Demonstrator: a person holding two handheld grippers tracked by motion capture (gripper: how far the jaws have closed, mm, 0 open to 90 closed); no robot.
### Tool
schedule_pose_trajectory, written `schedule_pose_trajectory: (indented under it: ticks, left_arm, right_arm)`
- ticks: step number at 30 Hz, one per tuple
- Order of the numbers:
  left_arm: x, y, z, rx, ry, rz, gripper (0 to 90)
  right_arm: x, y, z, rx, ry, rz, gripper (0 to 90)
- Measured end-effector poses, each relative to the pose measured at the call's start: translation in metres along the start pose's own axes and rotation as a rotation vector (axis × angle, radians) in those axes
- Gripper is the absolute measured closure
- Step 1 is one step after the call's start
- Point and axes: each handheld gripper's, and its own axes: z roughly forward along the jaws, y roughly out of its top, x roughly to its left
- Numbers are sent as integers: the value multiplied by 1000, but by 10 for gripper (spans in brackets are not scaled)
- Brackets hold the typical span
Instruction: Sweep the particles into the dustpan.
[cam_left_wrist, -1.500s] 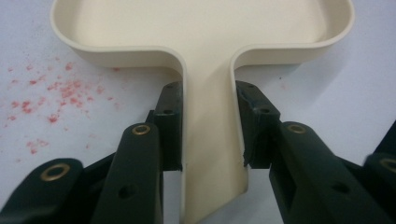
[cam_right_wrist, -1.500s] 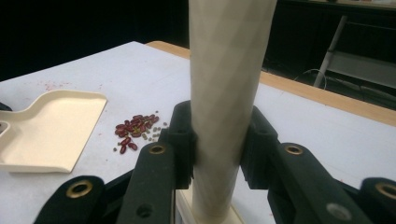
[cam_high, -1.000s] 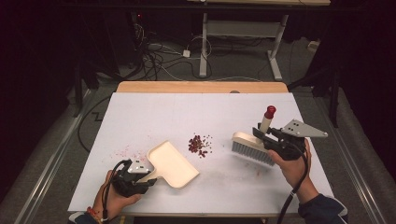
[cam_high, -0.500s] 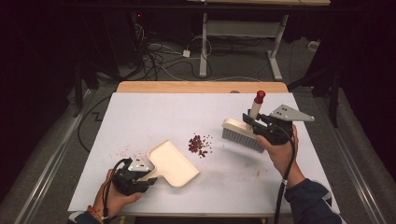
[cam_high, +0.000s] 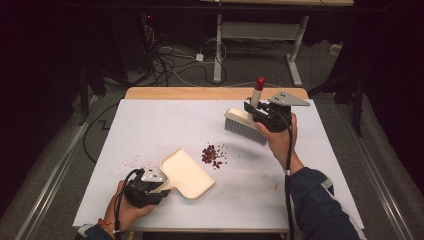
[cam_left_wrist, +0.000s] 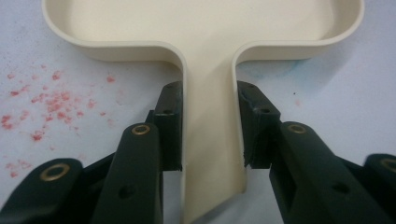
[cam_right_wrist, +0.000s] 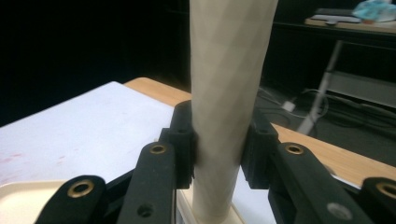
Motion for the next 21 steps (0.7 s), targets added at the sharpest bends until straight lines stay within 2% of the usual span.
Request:
schedule_pose_trajectory:
  ticks: [3,4,5,10,11,15,18,21]
  left_arm:
    - [-2,0,1,2,10,-1,638]
    - [-2,0,1,2,10,-1,638]
    - [-2,1,2,3,13,5,638]
    - [-2,0,3,2,11,7,638]
    - [-2,0,3,1,11,7,638]
    - [-1,0,4,4,11,7,638]
    - [-1,0,5,9,13,7,638]
    - [-1,0,5,11,15,10,638]
  right_arm:
    - [4,0,10,9,-41,-15,704]
    - [4,0,10,9,-41,-15,704]
    - [7,-2,18,17,-65,-20,704]
    - [15,-11,34,29,-99,5,704]
    - [18,-13,38,32,-98,15,704]
    - [26,-21,47,35,-96,-6,704]
    - [34,-28,52,42,-65,-15,704]
    - [41,-32,51,32,-26,-1,705]
